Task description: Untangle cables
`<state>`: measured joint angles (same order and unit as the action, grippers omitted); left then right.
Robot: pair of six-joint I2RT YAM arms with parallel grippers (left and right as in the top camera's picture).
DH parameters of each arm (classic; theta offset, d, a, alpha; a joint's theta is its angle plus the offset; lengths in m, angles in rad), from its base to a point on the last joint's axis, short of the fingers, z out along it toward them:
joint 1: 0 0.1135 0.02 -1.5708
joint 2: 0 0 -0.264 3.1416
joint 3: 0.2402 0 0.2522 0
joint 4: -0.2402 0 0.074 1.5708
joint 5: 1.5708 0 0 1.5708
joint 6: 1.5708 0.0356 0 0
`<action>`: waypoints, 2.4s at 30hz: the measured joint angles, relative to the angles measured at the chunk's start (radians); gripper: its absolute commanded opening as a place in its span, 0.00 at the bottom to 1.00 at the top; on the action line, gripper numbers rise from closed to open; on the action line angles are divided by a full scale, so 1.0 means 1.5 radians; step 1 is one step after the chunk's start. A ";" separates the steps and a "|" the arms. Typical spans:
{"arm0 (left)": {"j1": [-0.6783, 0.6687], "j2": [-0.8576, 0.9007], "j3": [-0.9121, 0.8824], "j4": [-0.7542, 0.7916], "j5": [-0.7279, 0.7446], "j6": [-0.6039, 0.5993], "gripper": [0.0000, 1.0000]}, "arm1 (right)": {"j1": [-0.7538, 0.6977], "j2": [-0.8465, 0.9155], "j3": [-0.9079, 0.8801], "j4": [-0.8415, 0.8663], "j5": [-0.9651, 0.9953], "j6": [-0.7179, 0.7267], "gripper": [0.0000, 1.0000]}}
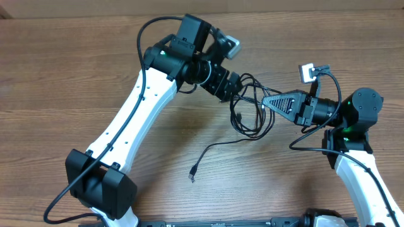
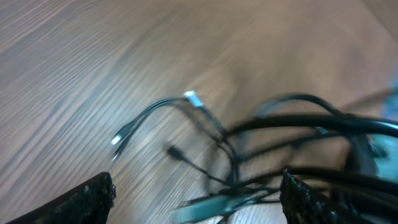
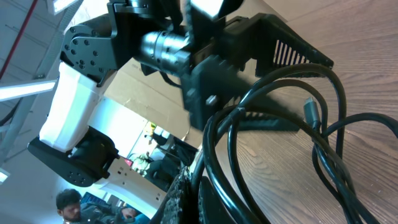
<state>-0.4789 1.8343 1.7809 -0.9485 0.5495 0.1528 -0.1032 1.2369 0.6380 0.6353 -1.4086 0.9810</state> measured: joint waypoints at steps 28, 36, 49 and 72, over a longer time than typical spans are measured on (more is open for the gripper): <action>-0.031 0.000 0.000 0.077 0.186 0.342 0.98 | 0.000 0.000 0.000 0.000 -0.025 0.012 0.04; -0.060 0.000 0.000 0.112 0.167 0.350 0.04 | 0.000 0.000 0.000 0.000 -0.041 0.012 0.04; -0.065 0.000 0.000 0.121 0.126 0.300 0.04 | -0.001 -0.001 0.000 0.000 -0.038 0.018 0.30; 0.114 -0.160 0.043 0.132 0.272 -0.017 0.04 | 0.000 -0.001 0.000 -0.008 0.023 0.001 1.00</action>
<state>-0.3080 1.5944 1.8450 -0.7506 0.9581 0.1276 -0.1032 1.2350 0.6384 0.6239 -1.3743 0.9829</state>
